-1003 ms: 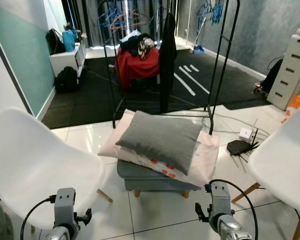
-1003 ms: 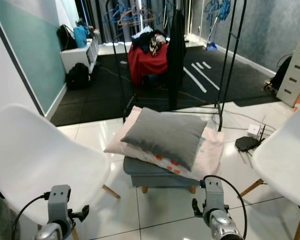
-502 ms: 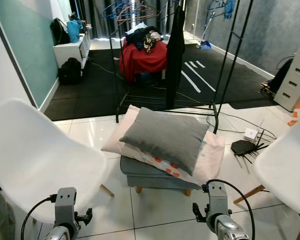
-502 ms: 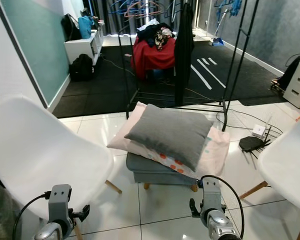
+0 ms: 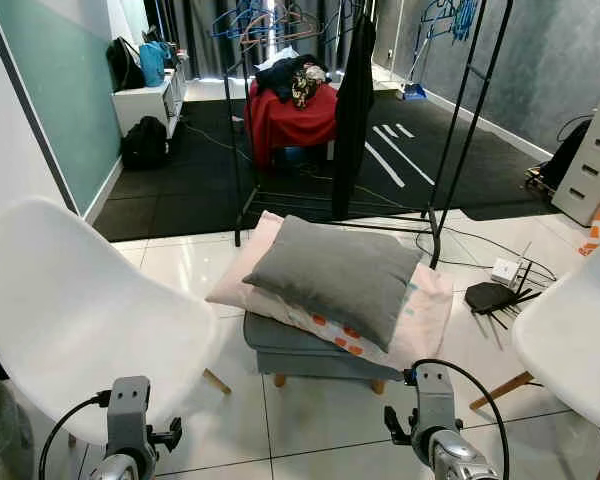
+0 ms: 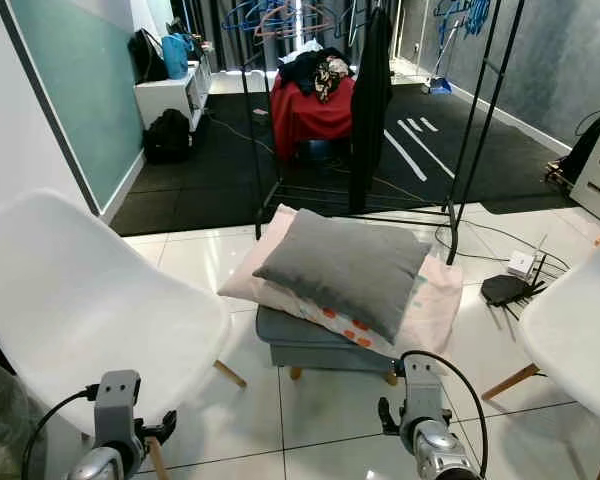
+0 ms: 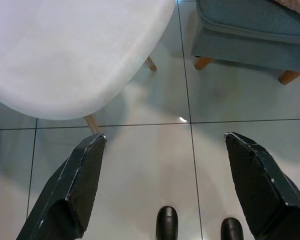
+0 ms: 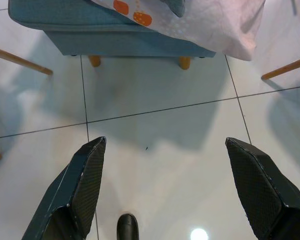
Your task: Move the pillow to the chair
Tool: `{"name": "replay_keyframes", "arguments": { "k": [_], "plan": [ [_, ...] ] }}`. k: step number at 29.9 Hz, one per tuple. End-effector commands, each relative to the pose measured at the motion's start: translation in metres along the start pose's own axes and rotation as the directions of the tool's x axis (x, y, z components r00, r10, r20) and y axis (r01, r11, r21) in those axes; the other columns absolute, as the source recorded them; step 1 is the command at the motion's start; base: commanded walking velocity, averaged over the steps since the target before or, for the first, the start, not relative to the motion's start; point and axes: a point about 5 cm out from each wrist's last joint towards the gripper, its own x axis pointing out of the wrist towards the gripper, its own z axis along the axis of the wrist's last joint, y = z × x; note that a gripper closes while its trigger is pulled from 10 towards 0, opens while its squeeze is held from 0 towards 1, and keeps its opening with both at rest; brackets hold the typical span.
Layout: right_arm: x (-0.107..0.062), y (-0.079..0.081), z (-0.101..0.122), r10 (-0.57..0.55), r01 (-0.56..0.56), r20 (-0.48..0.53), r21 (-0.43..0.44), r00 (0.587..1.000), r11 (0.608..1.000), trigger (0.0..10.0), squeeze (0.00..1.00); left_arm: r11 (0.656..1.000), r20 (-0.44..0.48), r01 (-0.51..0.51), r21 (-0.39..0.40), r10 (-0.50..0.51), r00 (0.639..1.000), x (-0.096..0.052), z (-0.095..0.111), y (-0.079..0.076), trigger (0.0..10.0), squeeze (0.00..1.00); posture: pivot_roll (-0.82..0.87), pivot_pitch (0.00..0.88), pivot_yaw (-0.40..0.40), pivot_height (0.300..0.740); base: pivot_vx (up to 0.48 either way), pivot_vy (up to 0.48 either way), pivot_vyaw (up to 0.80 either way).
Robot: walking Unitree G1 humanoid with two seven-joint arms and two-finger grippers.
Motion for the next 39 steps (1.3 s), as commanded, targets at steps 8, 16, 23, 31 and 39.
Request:
{"name": "replay_keyframes", "arguments": {
  "k": [8, 16, 23, 31, 39],
  "plan": [
    [-0.0007, 0.0014, -0.0048, 0.006, -0.006, -0.016, 0.005, 1.0, 1.0, 10.0, 0.0, 1.0, -0.015, -0.004, -0.013, 0.004, 1.0, -0.0025, -0.0051, 0.0048, 10.0, 0.0, -0.04, 0.018, 0.014, 0.74, 0.0, -0.054, 0.0],
    [-0.0004, 0.0016, -0.0031, 0.007, -0.007, -0.01, 0.011, 1.0, 1.0, 10.0, 0.0, 0.998, 0.021, -0.012, -0.057, 0.013, 1.0, -0.0021, -0.0006, 0.0062, 10.0, 0.0, -0.04, 0.027, 0.013, 0.74, 0.0, -0.287, 0.0],
    [-0.0002, 0.0014, -0.0019, 0.007, -0.007, -0.007, 0.013, 1.0, 1.0, 10.0, 0.0, 0.998, 0.011, -0.021, -0.059, 0.021, 1.0, -0.0015, -0.0003, 0.0061, 10.0, 0.0, -0.04, 0.03, 0.012, 0.74, 0.0, 0.0, 0.0],
    [0.0, 0.0014, -0.0011, 0.007, -0.007, -0.005, 0.013, 1.0, 1.0, 10.0, 0.0, 0.998, 0.015, -0.025, -0.055, 0.026, 1.0, -0.0008, 0.0021, 0.0069, 10.0, 0.0, -0.04, 0.033, 0.012, 0.74, 0.0, 0.0, 0.0],
    [0.0002, 0.0015, 0.0001, 0.007, -0.007, -0.002, 0.013, 1.0, 1.0, 10.0, 0.0, 0.999, 0.02, 0.003, -0.038, -0.002, 1.0, 0.0, 0.0038, 0.004, 10.0, 0.0, -0.04, 0.033, 0.01, 0.74, 0.0, 0.0, 0.0]
  ]
}}
